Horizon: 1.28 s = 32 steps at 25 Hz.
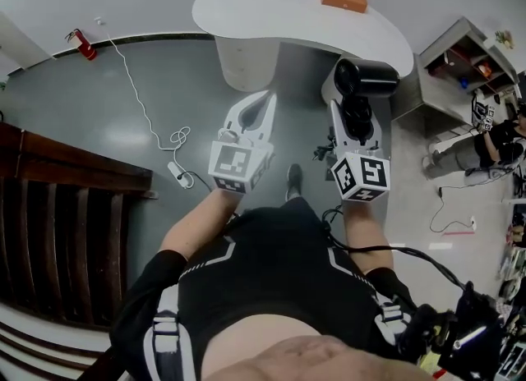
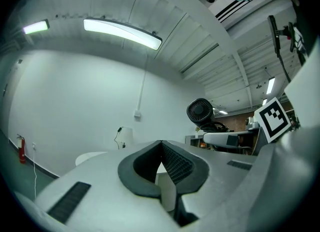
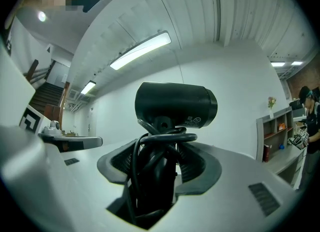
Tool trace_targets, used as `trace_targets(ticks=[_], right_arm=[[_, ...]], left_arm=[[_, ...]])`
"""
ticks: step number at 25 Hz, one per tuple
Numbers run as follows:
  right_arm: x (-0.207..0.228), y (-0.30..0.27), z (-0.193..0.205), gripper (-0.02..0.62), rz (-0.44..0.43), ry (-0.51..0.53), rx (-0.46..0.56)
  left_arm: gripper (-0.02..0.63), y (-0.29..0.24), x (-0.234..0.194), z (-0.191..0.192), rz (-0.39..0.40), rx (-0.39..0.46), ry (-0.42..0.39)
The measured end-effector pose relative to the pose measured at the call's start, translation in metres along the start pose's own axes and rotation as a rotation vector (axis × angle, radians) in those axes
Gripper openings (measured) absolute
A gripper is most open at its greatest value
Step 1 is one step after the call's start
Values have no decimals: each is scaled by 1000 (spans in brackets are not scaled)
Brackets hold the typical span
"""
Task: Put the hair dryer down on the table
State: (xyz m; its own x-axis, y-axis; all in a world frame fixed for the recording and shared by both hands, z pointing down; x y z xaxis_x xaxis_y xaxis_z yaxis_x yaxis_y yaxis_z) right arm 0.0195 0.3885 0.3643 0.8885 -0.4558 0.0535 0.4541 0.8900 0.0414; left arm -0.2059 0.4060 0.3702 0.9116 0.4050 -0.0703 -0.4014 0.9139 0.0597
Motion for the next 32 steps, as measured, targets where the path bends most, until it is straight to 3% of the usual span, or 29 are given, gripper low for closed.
trace_targets(ticks=[7,14,32], right_arm=[[8,-11,3,247,-49,-2,23],[92,-106,-2,245,-86,-18,2],[197,-180,4,245,-190,-8,-32]], left_arm=[[32,1,4,0,-48,13,-29],[32,-113,-13,1,-96,-31,-24],[32,-230,-1,17,-221,-67,-27]])
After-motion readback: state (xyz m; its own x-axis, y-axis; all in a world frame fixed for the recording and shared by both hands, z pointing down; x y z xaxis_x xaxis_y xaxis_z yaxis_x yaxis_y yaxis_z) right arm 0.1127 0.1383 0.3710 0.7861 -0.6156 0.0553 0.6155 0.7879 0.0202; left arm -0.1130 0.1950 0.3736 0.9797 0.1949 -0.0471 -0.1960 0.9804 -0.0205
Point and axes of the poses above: the fingertips, and each gripper's own axes: y backward along the fingers, x to its right, z out of its underside, the point moved 9 cm from there along y, backward along the fingers, and after that the axes turned 2 degrees about -z, right-handed, at the moved point
